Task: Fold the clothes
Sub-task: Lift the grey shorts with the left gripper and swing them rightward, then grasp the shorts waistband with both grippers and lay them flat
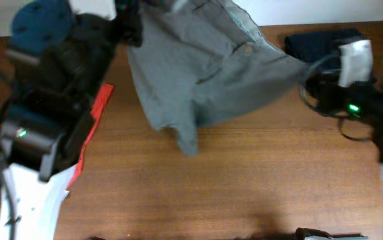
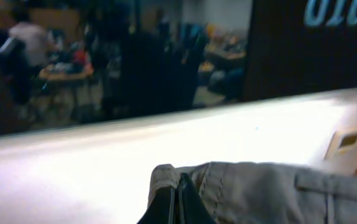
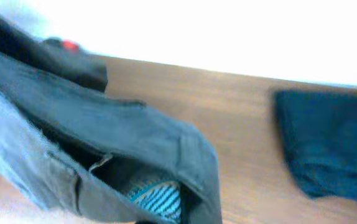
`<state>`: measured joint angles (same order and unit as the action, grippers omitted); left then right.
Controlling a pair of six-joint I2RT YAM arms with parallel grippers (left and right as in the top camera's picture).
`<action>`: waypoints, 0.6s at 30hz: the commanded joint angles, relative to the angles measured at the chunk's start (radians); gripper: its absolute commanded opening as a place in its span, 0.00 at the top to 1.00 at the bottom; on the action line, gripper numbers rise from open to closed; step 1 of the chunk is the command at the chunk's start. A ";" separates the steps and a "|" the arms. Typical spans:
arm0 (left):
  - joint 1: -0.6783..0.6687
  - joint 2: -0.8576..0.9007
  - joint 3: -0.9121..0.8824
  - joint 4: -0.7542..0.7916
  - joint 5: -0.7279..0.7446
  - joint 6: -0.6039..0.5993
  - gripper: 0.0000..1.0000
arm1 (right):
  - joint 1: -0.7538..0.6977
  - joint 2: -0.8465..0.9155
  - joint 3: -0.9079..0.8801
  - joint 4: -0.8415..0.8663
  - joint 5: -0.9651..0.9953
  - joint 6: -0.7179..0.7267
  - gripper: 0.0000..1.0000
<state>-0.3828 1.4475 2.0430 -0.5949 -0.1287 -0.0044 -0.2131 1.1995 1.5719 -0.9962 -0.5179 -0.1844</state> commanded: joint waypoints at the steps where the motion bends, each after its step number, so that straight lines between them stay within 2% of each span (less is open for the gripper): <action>1: 0.026 -0.065 0.027 -0.066 -0.030 0.002 0.99 | -0.019 -0.061 0.145 -0.105 0.127 0.010 0.96; 8: 0.027 -0.172 0.027 -0.264 -0.035 0.002 0.99 | -0.019 -0.138 0.348 -0.329 0.221 0.011 0.96; 9: 0.027 -0.201 0.027 -0.331 -0.050 0.001 0.99 | -0.019 -0.154 0.377 -0.378 0.224 0.011 0.96; 15: 0.027 -0.261 0.027 -0.554 -0.150 -0.012 0.99 | -0.019 -0.182 0.404 -0.462 0.250 0.037 0.96; 18: 0.027 -0.262 0.026 -0.626 -0.181 -0.056 0.99 | -0.019 -0.178 0.403 -0.471 0.249 0.045 0.96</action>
<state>-0.3664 1.1866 2.0544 -1.1900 -0.1787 -0.0139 -0.2218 1.0134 1.9610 -1.4677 -0.3401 -0.1734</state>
